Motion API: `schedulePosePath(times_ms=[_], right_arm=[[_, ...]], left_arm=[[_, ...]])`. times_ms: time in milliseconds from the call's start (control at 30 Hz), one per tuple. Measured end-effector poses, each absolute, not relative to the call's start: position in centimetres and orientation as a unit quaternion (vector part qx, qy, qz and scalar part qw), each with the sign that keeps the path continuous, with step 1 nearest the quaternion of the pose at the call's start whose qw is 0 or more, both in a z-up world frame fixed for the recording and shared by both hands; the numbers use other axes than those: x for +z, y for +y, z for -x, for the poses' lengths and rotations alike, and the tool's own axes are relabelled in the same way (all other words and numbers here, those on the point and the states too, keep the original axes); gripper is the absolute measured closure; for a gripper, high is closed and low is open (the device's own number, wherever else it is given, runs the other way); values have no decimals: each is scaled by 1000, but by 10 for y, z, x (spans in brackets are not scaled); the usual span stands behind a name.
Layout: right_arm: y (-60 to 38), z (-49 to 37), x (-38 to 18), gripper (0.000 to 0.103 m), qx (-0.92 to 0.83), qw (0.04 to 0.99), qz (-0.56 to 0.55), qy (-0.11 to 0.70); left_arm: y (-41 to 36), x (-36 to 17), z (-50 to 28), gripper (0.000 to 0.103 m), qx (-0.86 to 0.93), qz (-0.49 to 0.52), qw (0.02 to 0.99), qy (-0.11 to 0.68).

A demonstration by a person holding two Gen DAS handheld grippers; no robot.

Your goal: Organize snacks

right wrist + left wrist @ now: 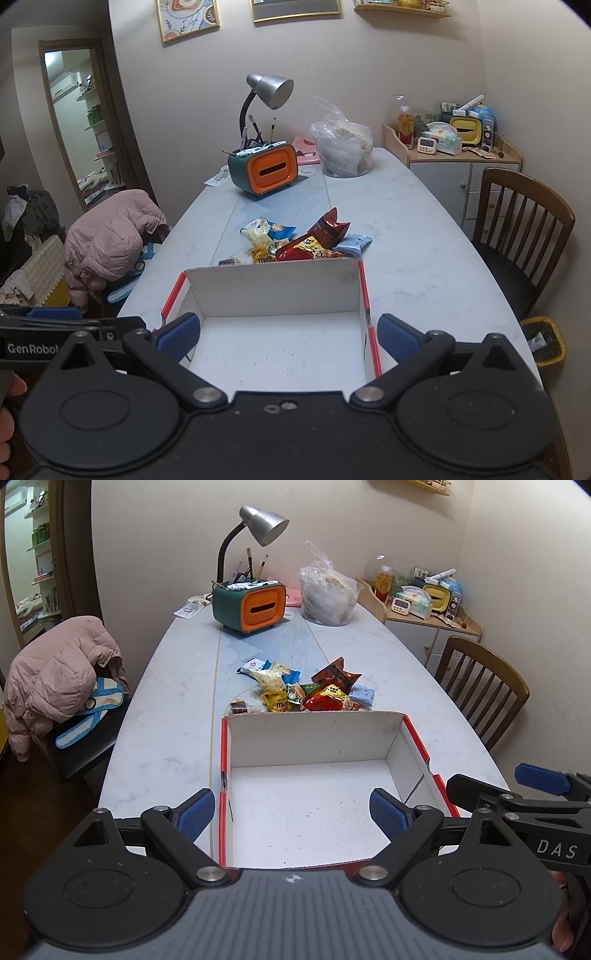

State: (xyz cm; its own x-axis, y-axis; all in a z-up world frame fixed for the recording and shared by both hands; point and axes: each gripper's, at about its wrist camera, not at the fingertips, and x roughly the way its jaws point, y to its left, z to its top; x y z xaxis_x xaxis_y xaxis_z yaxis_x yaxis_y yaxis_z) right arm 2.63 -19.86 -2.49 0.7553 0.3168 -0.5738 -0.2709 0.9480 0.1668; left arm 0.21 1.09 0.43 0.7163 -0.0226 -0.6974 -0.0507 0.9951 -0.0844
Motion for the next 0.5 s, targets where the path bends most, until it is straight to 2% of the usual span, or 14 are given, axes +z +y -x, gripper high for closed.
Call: schedulePosePath(times_ms=[500], right_arm=[[-206, -94, -30, 1, 188, 920, -39, 341]], left_arm=[[34, 0, -50, 12, 72, 61, 911, 400]])
